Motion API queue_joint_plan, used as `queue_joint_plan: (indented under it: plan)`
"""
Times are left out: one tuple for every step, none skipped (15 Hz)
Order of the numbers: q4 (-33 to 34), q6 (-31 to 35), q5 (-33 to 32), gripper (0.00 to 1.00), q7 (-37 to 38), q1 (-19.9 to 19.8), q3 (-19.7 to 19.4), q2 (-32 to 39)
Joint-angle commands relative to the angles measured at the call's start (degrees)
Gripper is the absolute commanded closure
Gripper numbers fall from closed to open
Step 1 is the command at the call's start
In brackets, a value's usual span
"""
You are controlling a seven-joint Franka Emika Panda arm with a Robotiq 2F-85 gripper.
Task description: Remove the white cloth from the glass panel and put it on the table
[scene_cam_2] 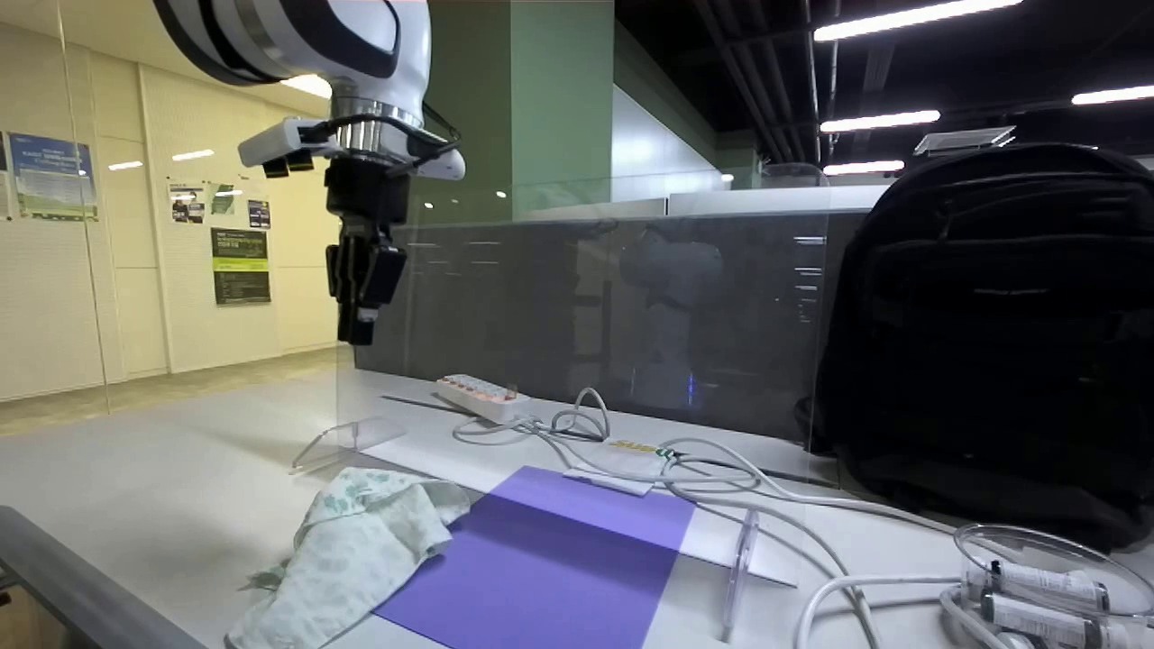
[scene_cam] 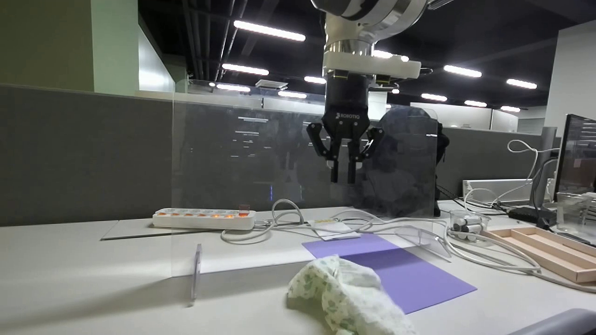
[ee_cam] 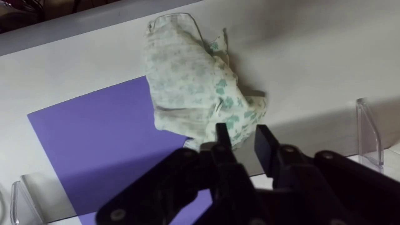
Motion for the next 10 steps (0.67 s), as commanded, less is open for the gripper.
queue_joint_plan:
  plan:
    - [-0.34,0.94,-2.42,0.39,4.56,-0.18,0.46,-1.26]
    - [-0.33,0.95,-3.52,0.31,5.87,-0.28,0.65,-1.44]
    - [-0.39,1.44,-4.57,0.26,6.37,-0.37,0.69,-1.45]
    - [-0.07,0.69,-5.43,0.19,7.48,-0.58,0.65,-1.05]
    - [0.32,-0.31,-5.1,0.12,8.22,-0.66,0.41,-0.53]
    - [0.61,-1.5,-5.46,0.05,8.66,-0.88,0.17,-0.09]
    - [0.62,-1.97,-4.71,0.01,7.58,-0.87,-0.19,0.08]
    - [0.68,-2.89,-3.66,0.0,5.6,-0.93,-0.72,0.32]
    - [0.73,-3.72,-2.27,0.0,3.28,-0.89,-1.27,0.59]
    - [0.83,-4.94,-0.24,0.0,0.26,-0.83,-1.98,0.96]
